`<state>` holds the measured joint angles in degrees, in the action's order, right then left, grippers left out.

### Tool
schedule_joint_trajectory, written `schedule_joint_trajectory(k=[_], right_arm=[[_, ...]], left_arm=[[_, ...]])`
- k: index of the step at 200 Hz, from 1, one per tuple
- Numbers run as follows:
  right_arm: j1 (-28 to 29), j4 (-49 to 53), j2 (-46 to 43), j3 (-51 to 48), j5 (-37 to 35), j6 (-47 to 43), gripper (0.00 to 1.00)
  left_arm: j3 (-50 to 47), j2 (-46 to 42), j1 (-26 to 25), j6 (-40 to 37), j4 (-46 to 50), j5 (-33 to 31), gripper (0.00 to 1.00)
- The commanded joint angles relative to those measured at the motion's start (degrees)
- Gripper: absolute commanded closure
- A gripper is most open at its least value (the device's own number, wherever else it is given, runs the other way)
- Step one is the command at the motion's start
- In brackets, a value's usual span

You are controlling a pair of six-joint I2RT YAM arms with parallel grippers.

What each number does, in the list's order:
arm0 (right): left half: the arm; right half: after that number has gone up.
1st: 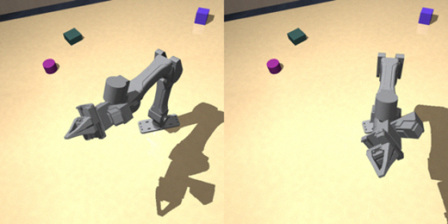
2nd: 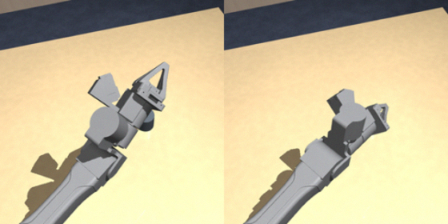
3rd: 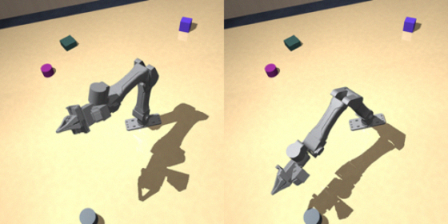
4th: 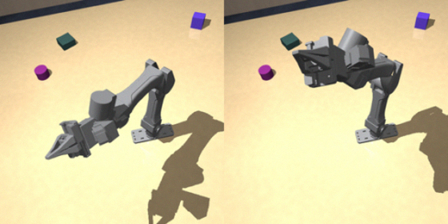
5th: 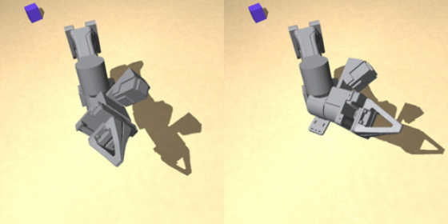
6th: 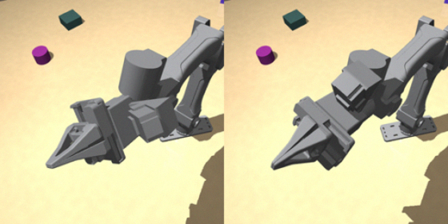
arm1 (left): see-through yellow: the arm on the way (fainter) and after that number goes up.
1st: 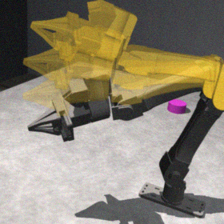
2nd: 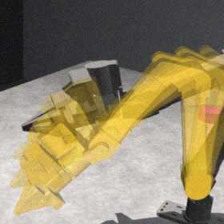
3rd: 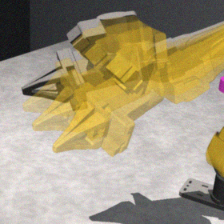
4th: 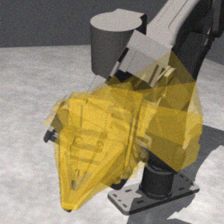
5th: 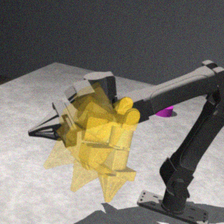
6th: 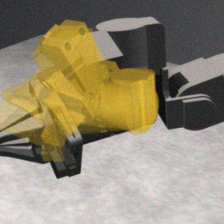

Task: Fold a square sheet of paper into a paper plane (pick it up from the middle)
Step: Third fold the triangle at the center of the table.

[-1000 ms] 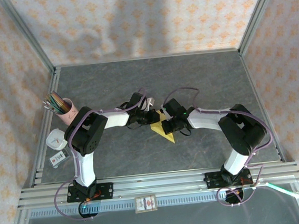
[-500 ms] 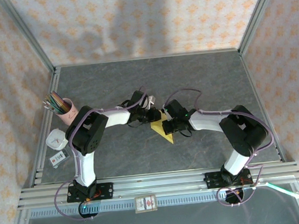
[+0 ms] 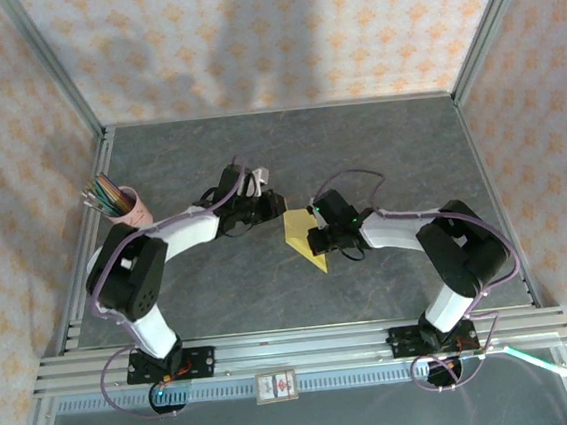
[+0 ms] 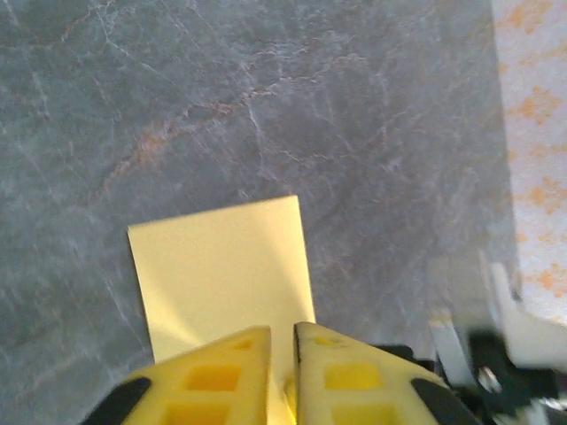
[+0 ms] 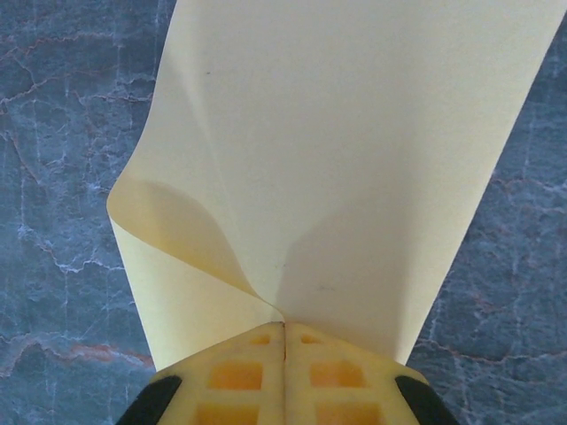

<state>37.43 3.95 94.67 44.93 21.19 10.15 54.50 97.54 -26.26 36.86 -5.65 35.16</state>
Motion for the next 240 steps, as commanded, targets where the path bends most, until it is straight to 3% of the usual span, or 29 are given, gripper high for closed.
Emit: schedule_joint_trajectory(k=[1, 78, 240], right_arm=[[-0.08, 0.32, 1.8, -0.19, 0.84, 0.84, 0.95], [-0.08, 0.49, 1.64, -0.59, 0.13, 0.68, 0.95], [-0.08, 1.3, 1.57, -0.54, -0.54, 0.22, 0.95]], left_arm=[[-5.18, -2.71, -0.67, 4.33, -3.86, -0.05, 0.87], [-10.56, -1.1, -6.04, 11.71, -13.3, 2.45, 0.95], [-5.31, 8.13, -8.33, 9.04, -11.35, 3.71, 0.92]])
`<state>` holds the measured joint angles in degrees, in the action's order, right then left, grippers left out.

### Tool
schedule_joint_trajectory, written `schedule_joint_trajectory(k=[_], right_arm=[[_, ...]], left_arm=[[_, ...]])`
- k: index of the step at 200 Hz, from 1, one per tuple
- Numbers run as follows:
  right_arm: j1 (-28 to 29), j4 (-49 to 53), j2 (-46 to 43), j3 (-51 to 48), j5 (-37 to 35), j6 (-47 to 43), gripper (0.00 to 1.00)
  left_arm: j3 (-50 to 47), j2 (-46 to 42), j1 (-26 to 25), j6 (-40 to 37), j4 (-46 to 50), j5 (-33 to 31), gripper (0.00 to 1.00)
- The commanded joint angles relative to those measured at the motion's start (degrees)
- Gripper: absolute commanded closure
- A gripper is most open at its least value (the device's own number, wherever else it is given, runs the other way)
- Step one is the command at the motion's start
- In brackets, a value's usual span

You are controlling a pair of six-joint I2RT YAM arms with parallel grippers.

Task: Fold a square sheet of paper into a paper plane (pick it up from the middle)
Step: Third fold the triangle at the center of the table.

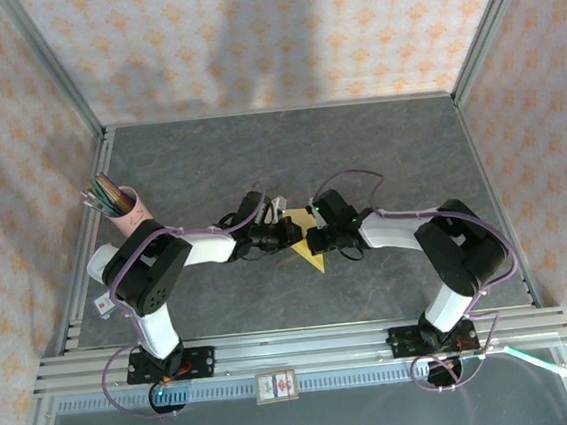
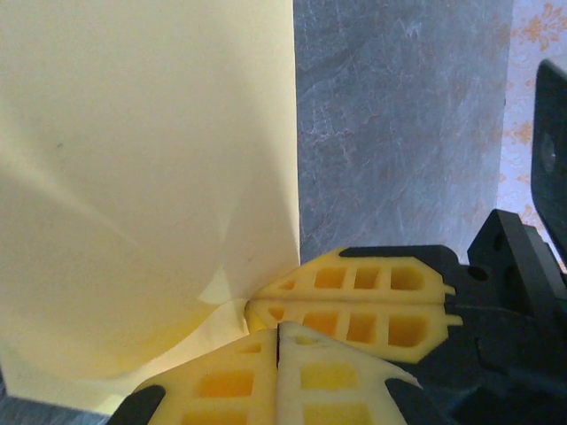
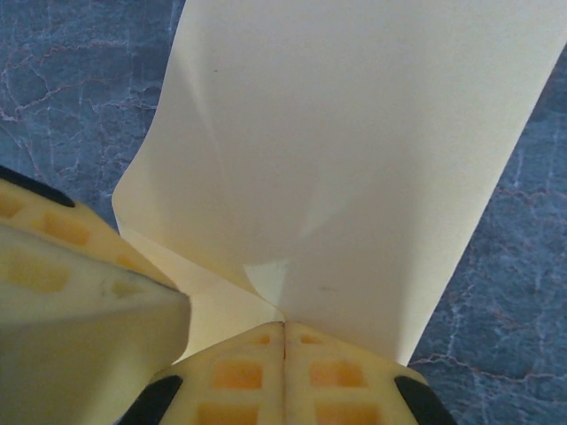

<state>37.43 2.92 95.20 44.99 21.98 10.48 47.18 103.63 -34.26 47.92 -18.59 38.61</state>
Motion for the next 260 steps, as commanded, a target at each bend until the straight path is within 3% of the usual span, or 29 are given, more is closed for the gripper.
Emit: schedule_joint_trajectory(k=[1, 112, 167, 260], right_arm=[[-0.08, 2.34, 1.04, -0.61, -1.37, -0.11, 0.95], [-0.07, 2.71, 2.1, -1.04, -1.85, -0.4, 0.96], [-0.08, 3.0, 1.66, -1.12, -2.12, -0.44, 0.96], [-0.08, 3.11, 1.42, -1.4, -2.29, -0.35, 0.96]], left_arm=[[2.07, 2.11, -0.3, -2.12, 1.7, 0.25, 0.92], [2.06, 4.19, 0.24, -6.96, 6.75, -3.16, 0.91], [1.67, -0.62, 0.3, -5.91, 6.15, -2.5, 0.89], [0.2, 3.03, 2.48, -7.91, 5.94, -4.33, 0.89]])
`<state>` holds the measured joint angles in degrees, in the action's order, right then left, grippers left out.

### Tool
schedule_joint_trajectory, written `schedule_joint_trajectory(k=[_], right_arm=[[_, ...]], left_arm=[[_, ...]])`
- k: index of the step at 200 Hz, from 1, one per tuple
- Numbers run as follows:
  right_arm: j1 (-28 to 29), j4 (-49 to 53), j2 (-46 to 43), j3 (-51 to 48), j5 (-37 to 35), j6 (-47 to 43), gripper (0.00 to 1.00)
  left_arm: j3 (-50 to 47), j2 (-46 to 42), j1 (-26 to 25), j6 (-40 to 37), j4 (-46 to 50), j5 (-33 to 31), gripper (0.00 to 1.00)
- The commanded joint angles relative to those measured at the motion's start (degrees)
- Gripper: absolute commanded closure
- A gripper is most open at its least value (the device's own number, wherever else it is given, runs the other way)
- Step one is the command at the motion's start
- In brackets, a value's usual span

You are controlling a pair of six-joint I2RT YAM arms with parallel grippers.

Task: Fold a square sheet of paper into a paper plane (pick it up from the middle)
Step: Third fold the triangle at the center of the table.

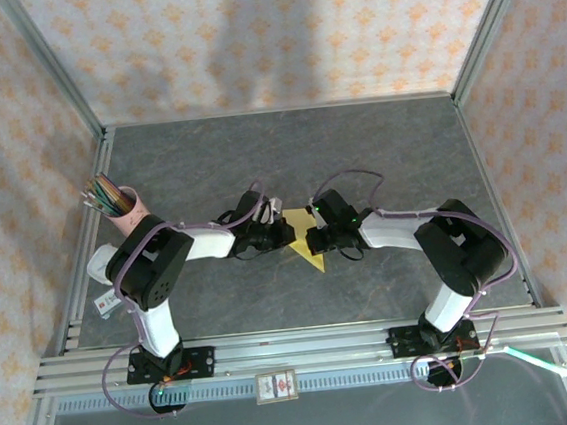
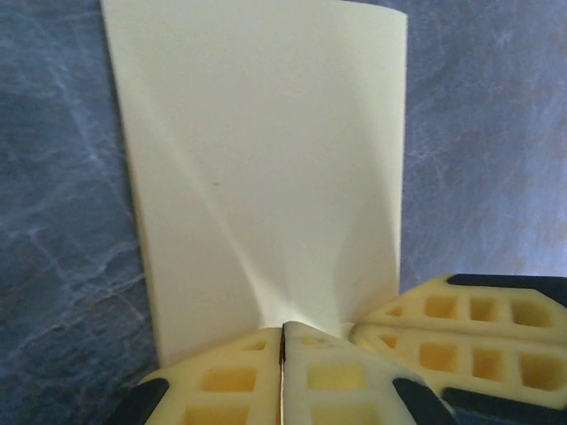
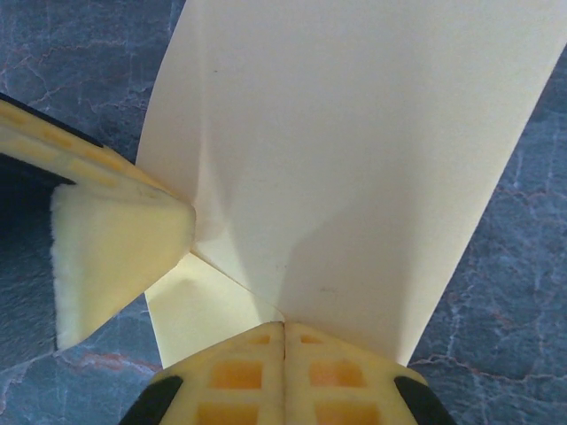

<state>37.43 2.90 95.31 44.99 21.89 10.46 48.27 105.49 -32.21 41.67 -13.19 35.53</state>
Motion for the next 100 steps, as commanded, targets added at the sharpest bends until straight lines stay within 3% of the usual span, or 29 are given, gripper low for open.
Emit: schedule_joint_trajectory(k=[1, 66, 100], right_arm=[[-0.08, 3.15, 1.3, -1.4, -2.16, -0.3, 0.96], [-0.08, 3.34, 0.94, -1.49, -2.37, -0.2, 0.96], [-0.08, 3.39, 1.09, -1.4, -2.47, -0.3, 0.96]], left_arm=[[-0.99, 1.15, 0.45, -1.67, 0.54, -1.25, 0.89], [-2.4, -4.55, 1.18, -0.95, -1.0, -0.67, 0.87], [-3.25, -2.84, 1.05, -0.69, -2.03, -0.35, 0.88]])
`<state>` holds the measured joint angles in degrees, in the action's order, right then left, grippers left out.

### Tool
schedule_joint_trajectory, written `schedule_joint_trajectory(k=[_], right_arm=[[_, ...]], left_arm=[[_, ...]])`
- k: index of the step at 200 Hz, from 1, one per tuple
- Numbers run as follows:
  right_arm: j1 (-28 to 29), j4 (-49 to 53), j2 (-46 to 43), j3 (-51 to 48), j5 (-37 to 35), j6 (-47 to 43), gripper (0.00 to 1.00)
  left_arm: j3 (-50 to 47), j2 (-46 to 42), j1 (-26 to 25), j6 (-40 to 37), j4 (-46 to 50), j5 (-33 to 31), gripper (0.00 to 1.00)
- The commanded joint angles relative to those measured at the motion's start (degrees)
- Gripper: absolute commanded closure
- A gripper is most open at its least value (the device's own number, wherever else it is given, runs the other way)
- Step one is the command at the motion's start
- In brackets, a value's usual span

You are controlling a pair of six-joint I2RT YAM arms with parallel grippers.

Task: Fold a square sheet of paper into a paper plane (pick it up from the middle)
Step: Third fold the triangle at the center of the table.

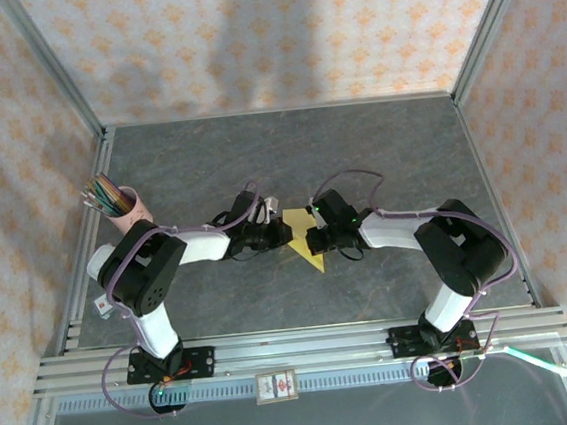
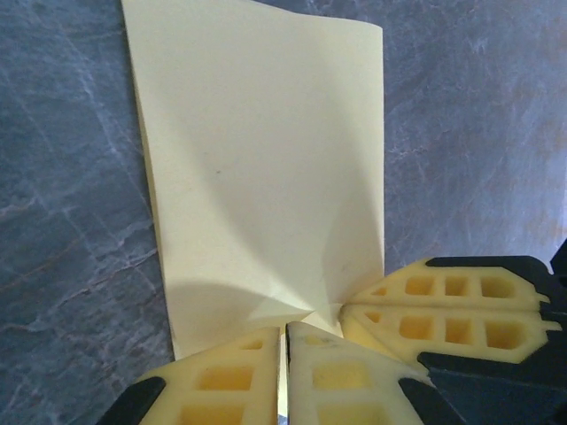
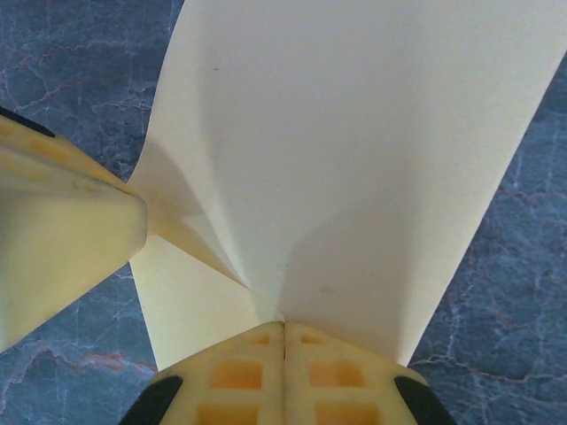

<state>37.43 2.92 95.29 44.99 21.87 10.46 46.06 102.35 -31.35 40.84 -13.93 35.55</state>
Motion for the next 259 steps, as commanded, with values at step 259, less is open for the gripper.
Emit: schedule_joint_trajectory(k=[259], right_arm=[[-0.25, 2.62, 1.1, -1.31, -1.77, 1.98, 0.96]], left_arm=[[-11.6, -6.42, -5.47, 15.4, -20.12, -0.58, 0.93]])
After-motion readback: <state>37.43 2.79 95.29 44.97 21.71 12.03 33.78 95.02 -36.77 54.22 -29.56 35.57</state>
